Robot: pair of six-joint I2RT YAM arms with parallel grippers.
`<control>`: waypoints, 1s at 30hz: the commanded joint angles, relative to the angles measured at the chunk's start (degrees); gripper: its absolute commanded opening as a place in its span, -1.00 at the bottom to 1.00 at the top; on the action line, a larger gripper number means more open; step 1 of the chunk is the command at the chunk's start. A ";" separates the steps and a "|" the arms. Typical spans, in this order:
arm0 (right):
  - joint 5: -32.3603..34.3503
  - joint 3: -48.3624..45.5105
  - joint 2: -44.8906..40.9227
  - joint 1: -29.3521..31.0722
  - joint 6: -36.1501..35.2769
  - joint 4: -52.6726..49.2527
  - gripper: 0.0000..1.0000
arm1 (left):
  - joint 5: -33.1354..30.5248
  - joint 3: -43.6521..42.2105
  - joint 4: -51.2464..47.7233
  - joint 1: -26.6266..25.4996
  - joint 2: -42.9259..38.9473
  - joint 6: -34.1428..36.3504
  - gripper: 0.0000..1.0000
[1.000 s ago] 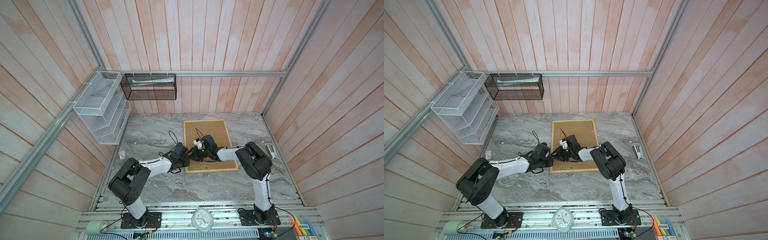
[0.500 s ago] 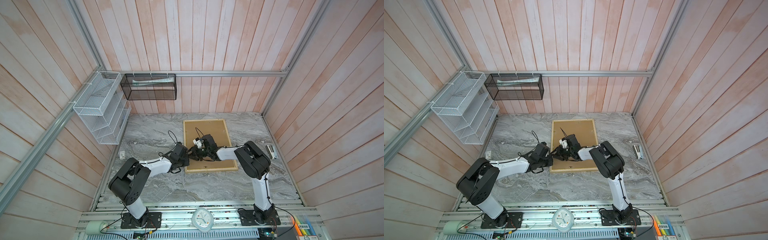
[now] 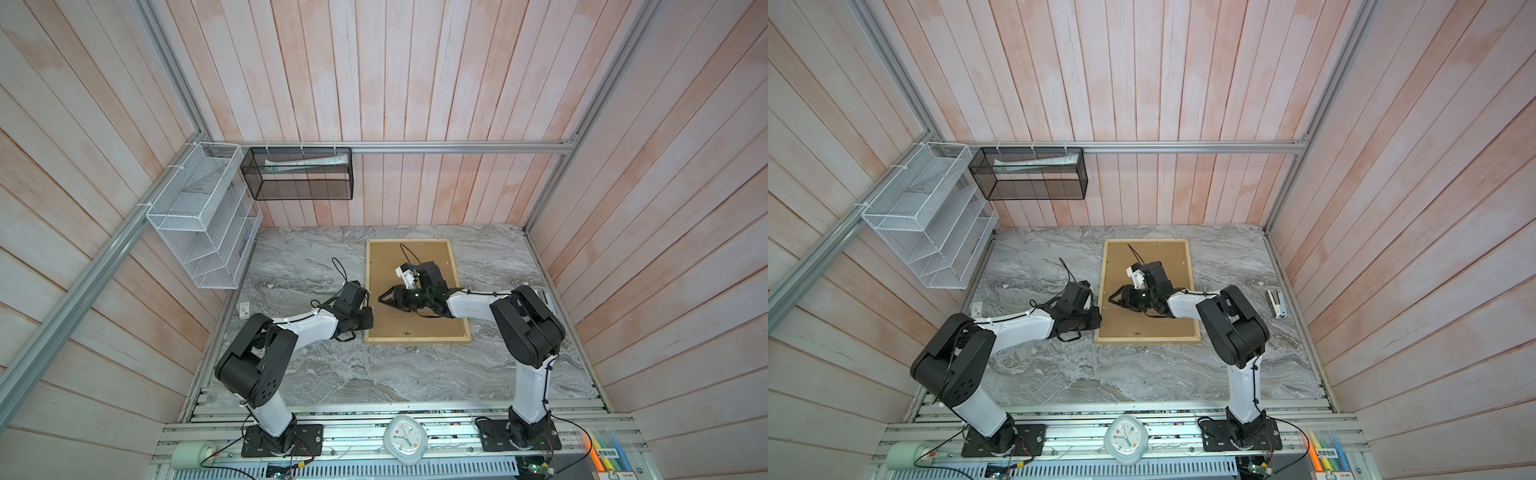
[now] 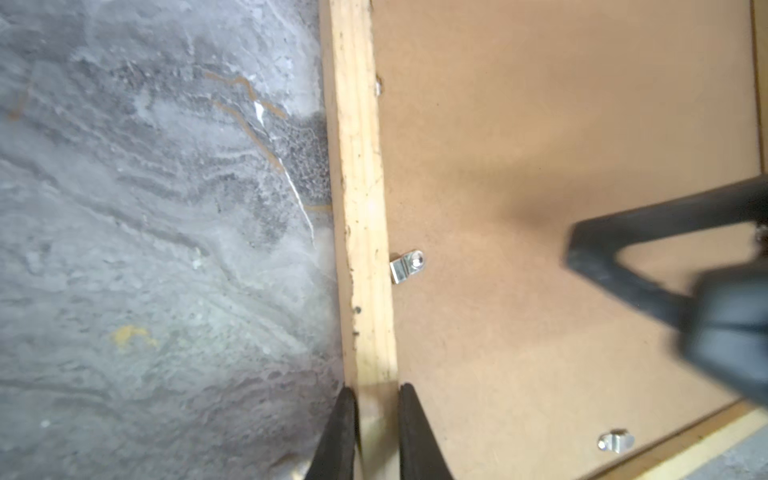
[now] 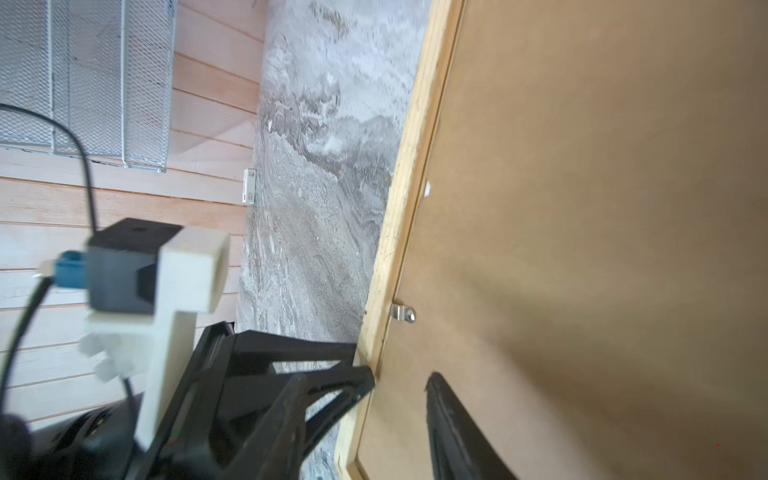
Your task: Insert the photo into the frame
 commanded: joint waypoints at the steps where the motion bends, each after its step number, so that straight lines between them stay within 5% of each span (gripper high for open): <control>1: 4.03 -2.06 -6.08 -4.02 -6.35 -5.69 -0.02 | 1.24 3.16 -3.35 0.79 1.48 4.25 -0.73; 6: 15.99 0.95 -11.42 -10.71 -13.18 -21.37 -0.04 | 1.34 5.71 -4.93 0.76 0.31 4.91 -0.36; 13: 31.41 9.06 -9.74 -16.71 -19.86 -36.86 -0.08 | -0.77 7.90 -10.53 0.75 -2.90 -1.02 -0.13; 22: 39.68 16.46 -1.32 -18.74 -22.82 -45.79 -0.12 | -8.15 2.46 -15.92 -2.85 -9.47 -15.98 -0.05; 30: 40.23 16.76 2.17 -18.82 -22.30 -46.01 -0.21 | -8.14 -1.41 -14.65 -7.96 -11.08 -22.92 0.00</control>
